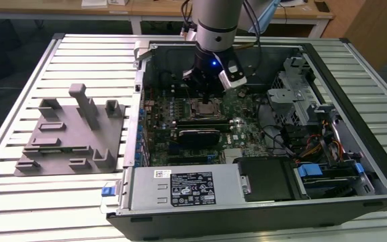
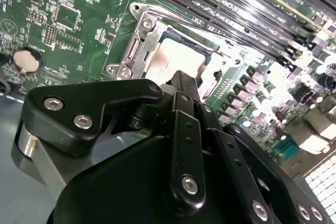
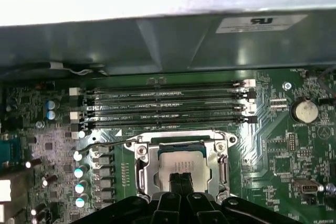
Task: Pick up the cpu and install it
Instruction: 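Close the cpu cover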
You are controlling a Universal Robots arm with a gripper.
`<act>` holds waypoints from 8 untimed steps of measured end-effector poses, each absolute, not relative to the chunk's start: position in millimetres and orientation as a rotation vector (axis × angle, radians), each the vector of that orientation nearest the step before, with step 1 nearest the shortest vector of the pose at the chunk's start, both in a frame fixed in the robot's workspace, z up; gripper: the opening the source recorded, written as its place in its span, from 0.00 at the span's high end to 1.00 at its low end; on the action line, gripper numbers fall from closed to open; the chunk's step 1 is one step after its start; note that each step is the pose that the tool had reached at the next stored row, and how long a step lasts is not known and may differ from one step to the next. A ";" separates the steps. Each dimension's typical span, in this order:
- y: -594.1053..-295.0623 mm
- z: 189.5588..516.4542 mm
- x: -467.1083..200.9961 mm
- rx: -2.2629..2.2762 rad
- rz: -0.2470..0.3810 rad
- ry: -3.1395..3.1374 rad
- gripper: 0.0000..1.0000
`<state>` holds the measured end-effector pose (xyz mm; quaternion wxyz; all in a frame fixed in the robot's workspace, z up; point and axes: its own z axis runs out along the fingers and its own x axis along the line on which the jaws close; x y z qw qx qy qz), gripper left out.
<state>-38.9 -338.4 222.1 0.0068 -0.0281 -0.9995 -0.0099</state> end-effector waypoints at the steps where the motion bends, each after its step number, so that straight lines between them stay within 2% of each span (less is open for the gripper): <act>1: -338.4 222.0 -38.4 -0.083 -0.031 -3.127 0.89; 8: -338.3 221.4 -37.7 -0.078 -0.031 -3.127 0.89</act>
